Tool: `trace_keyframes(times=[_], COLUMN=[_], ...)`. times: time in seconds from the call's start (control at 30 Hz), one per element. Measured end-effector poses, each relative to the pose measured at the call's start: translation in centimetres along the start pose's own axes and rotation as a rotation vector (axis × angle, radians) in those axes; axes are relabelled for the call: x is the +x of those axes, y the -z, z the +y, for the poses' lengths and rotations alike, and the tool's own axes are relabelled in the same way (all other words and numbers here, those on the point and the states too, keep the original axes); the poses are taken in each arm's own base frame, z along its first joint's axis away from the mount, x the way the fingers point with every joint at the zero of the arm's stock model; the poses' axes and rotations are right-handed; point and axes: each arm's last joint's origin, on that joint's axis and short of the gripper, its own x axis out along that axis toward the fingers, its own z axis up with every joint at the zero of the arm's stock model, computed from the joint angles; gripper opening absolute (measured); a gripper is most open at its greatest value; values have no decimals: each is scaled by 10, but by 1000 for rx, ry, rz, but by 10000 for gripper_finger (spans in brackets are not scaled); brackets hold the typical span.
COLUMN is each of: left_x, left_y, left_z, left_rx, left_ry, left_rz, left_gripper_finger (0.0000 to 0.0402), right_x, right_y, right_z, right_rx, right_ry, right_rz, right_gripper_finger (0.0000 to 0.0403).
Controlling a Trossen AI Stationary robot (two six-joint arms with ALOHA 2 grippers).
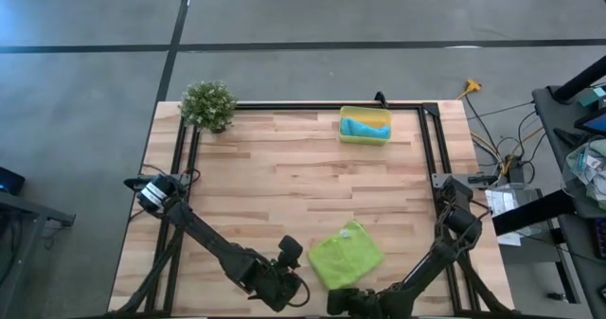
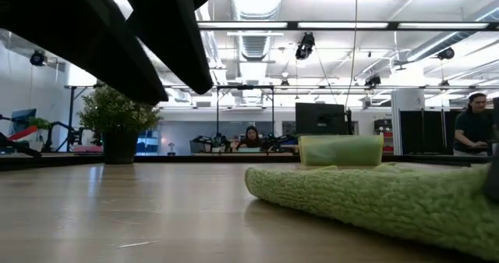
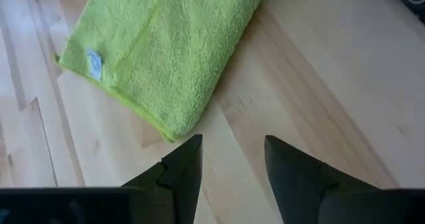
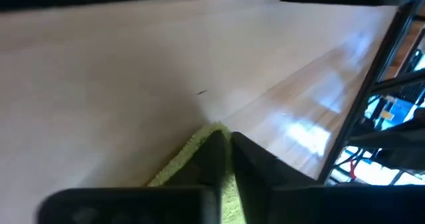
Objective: Roll microfiber towels into tight, uniform cylinder then place into a basket
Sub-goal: Roll the green microfiber towel
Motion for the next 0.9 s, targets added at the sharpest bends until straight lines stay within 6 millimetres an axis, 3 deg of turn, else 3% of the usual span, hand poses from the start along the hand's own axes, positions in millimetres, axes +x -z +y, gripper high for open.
trace_keyframes(times=[0.17,0.37,0.57,0.9], left_x=[0,1,2,2], left_y=[-1,-5,-6,-6], left_z=[0,0,-1,-1], left_rx=[-3,-25,-34,-36], left_ry=[0,-9,-9,-8], left_rz=[-8,-55,-76,-80], left_gripper_finger=[147,147,147,147], right_x=[0,-10,-26,-29], right_y=[-2,-8,-6,9], right_z=[-2,-1,-2,8], right_rx=[106,250,541,983], right_ry=[22,190,249,231], right_rz=[-8,55,63,128], right_gripper_finger=[10,9,9,9])
